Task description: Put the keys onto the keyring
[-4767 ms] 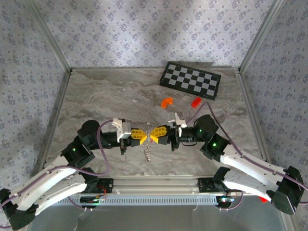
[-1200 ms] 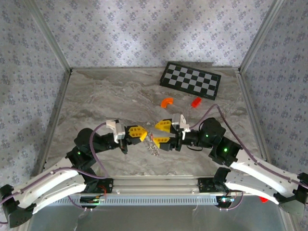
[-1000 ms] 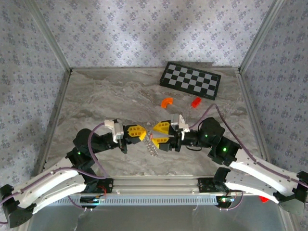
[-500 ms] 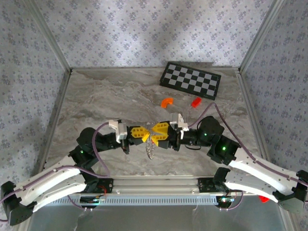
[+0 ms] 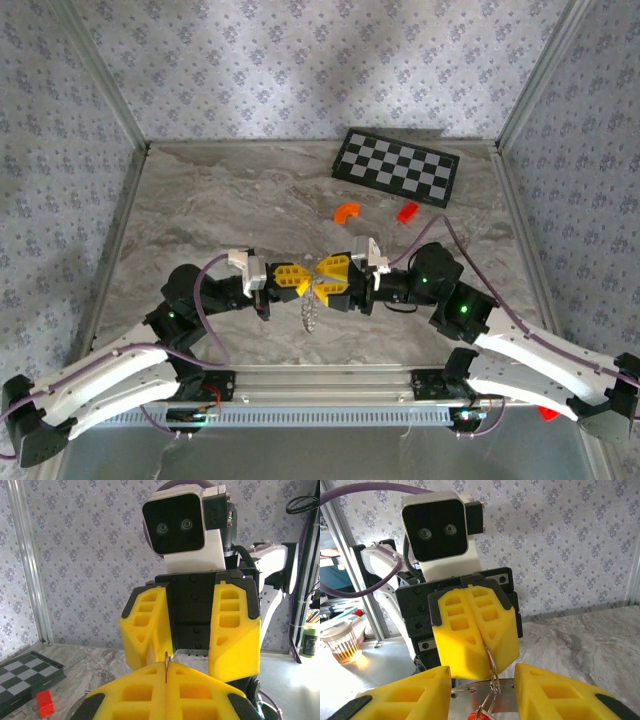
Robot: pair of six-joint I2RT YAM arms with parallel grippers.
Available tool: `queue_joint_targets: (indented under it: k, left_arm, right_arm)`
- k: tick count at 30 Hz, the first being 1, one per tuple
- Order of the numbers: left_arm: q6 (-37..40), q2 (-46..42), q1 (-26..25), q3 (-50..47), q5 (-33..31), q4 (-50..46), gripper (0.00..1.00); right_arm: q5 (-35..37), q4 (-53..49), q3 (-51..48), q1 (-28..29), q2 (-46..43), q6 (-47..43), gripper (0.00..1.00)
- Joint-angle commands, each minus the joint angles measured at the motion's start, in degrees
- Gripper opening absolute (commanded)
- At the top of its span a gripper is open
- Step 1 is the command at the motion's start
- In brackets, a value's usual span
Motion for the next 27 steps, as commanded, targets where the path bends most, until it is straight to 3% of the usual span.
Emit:
queue_joint_targets:
  k: [1, 16, 23, 27]
  left_arm:
    - [0.1, -0.9, -0.5, 2.3, 1.2, 2.1, 0.00]
    - [-0.2, -0.7, -0.8, 3.0, 2.4, 2.7, 0.00]
    - [-0.2, -0.8, -0.9, 3.2, 3.0, 2.5, 0.00]
    - [-0.2, -0.6, -0.9, 3.2, 3.4, 2.8, 0.00]
  right_arm:
    - [-0.2, 0.7, -0.2, 0.1, -0.4, 0.3, 0.38]
    - [-4.1, 3.5, -2.7, -1.5, -2.1, 2.0, 0.44]
    - [-6.0, 5.7, -3.3, -2.5, -1.8, 3.2, 0.33]
    - [-5.8, 5.7, -3.3, -2.7, -1.6, 3.3, 0.31]
